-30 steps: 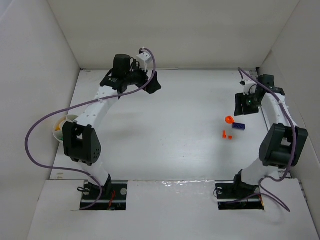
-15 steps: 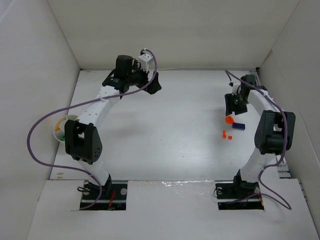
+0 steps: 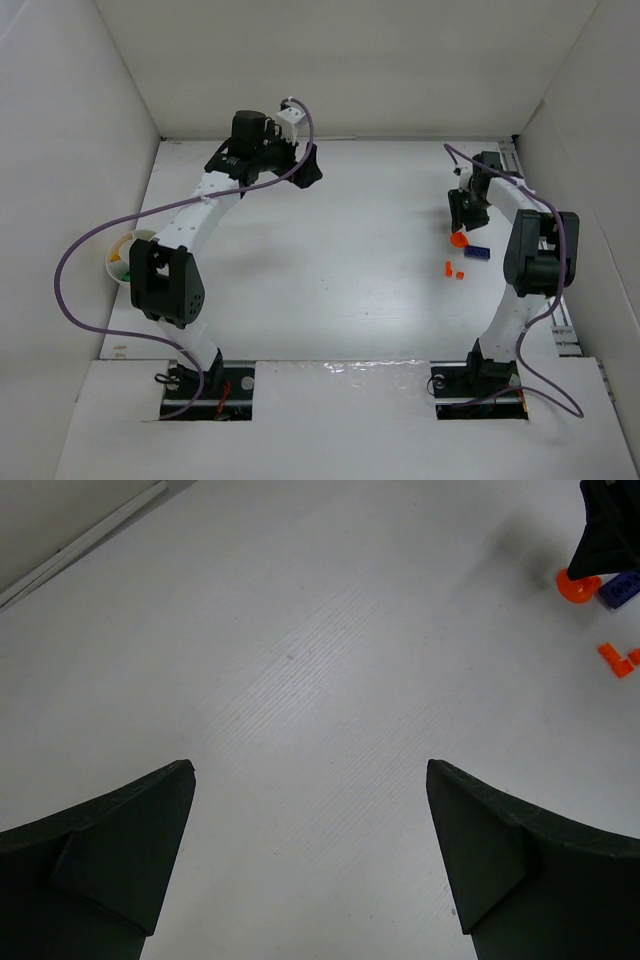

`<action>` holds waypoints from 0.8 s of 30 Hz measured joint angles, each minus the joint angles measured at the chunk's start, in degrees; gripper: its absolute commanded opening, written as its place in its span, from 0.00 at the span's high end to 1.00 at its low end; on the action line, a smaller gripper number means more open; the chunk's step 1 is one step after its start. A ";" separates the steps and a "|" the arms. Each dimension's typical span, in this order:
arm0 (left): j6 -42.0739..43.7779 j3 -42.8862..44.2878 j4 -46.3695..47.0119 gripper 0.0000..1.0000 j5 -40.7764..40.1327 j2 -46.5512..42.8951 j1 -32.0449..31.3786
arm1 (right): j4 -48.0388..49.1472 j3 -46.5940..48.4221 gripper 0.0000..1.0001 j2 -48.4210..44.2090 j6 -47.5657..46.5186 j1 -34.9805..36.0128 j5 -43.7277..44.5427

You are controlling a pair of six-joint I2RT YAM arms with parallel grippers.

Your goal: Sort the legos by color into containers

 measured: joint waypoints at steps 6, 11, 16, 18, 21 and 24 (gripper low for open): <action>0.00 0.00 -0.02 0.00 -0.22 0.00 0.00 | -1.49 0.79 0.54 0.63 -0.37 0.02 0.02; -0.02 -0.04 -0.02 0.00 -0.44 0.00 0.00 | -1.97 1.77 0.57 1.38 -0.87 0.02 0.04; 0.00 -0.07 0.00 0.00 -0.50 0.02 0.00 | -2.34 1.90 0.59 1.62 -1.05 0.02 0.04; -0.02 -0.17 0.02 0.00 -0.57 0.02 0.00 | -2.75 2.21 0.59 2.10 -1.05 0.02 0.04; 0.00 -0.37 -0.02 0.00 -0.63 0.02 0.00 | -3.21 2.32 0.60 2.73 -1.05 0.02 0.04; 0.00 -0.42 -0.02 0.00 -0.63 0.02 0.00 | -3.41 2.36 0.62 3.17 -1.05 0.02 0.04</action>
